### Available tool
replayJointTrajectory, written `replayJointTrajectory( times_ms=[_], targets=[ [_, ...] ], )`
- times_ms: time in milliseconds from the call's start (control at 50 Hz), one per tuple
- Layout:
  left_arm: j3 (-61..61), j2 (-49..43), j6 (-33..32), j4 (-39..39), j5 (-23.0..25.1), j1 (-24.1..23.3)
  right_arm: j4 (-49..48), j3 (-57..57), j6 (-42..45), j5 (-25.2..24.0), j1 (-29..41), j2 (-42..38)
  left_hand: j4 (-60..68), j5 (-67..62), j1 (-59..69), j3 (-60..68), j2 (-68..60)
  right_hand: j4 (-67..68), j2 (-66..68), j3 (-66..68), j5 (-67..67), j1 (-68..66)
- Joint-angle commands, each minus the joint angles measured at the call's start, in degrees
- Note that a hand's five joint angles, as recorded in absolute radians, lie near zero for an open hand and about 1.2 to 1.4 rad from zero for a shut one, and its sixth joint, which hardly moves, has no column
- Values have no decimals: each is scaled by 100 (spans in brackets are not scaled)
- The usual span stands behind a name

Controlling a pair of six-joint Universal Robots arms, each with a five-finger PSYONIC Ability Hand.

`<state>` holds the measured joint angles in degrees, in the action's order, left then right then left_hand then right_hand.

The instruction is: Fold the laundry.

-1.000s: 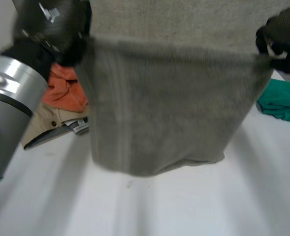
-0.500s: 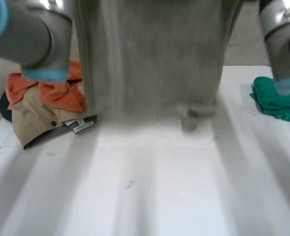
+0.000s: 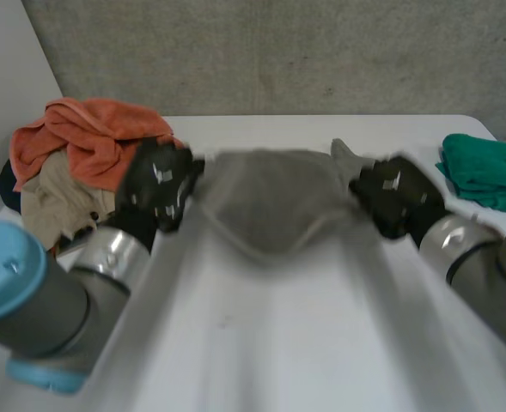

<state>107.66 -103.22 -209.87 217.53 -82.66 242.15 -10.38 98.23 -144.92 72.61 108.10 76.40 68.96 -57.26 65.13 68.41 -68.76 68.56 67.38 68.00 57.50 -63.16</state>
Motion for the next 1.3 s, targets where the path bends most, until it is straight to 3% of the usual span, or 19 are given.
replayJointTrajectory(
  times_ms=[20, 40, 80, 160, 240, 340, 420, 660, 840, 940, 960, 1000, 1080, 1160, 1220, 1300],
  targets=[
    [704, 12, -185, -18, 4, -10, 246, 259, 219, 8, -35, -390, 1104, -1274, 1487, 1159, -1124, 1144, 1262, 1200, 1250, -1684],
    [730, 56, -185, -35, 13, -1, 308, 232, 201, 8, -44, -346, 1104, -1274, 1487, 1159, -1124, 1144, 1262, 1200, 1250, -1684],
    [774, 205, -203, -70, 13, 7, 509, 110, 271, -1, -52, -180, 1104, -1274, 1487, 1159, -1124, -1424, -1306, -1368, -1318, 884],
    [801, 557, -185, -246, 39, 25, 1018, -372, 315, -44, -87, -12, 1104, -1274, 1487, 1159, -1124, -3773, -3656, -3718, -3667, 3234],
    [792, 776, -185, -439, 74, 7, 1598, -1118, 385, -89, -376, -3, 1104, -1274, 1487, 1159, -1124, -3929, -3811, -3873, -3823, 3389],
    [774, 961, -194, -484, 74, 25, 2302, -2052, 552, -194, -527, -213, 1104, -1274, 1487, 1159, -1124, -3947, -3829, -3891, -3841, 3407],
    [748, 1085, -194, -492, 65, 25, 2663, -2808, 973, -484, -518, -863, 1104, -1274, 1487, 1159, -1124, -3795, -3678, -3740, -3689, 3256],
    [757, 1269, -185, -493, 74, -1, 2629, -4336, 2133, -915, -474, -2996, 1104, -1274, 1487, 1159, -1124, -3593, -3476, -3537, -3487, 3054],
    [669, 1269, -185, -484, 83, 7, 2620, -5392, 2899, -809, -448, -4335, 1104, -1274, 1487, 1159, -1124, -3459, -3342, -3404, -3353, 2920],
    [607, 1269, -185, -484, 83, 16, 2550, -5753, 2908, -801, -448, -4625, 1104, -1274, 1487, 1159, -1124, -2117, -2000, -2061, -2011, 1578],
    [599, 1269, -177, -475, 83, 25, 2489, -5806, 2934, -809, -448, -4643, 1104, -1274, 1487, 1159, -1124, -381, -263, -325, -275, -159],
    [564, 1269, -177, -475, 83, 42, 2357, -5824, 2934, -801, -430, -4573, 1104, -1274, 1487, 1159, -1124, 1141, 1258, 1196, 1247, -1680],
    [467, 1278, -194, -484, 74, 78, 1847, -5622, 2558, -634, -430, -3951, 1104, -1274, 1487, 1159, -1124, 1144, 1262, 1200, 1250, -1684],
    [388, 1401, -185, -501, 39, 200, 1548, -4929, 1556, -441, -527, -2844, 1104, -1274, 1487, 1159, -1124, 1144, 1262, 1200, 1250, -1684],
    [353, 1620, -194, -527, 39, 516, 1583, -4375, 1010, -528, -693, -1930, 1104, -1274, 1487, 1159, -1124, 1144, 1262, 1200, 1250, -1684],
    [212, 1945, -168, -659, 74, 965, 1802, -3777, 983, -502, -1308, -1138, 1104, -1274, 1487, 1159, -1124, 1144, 1262, 1200, 1250, -1684]
  ],
)
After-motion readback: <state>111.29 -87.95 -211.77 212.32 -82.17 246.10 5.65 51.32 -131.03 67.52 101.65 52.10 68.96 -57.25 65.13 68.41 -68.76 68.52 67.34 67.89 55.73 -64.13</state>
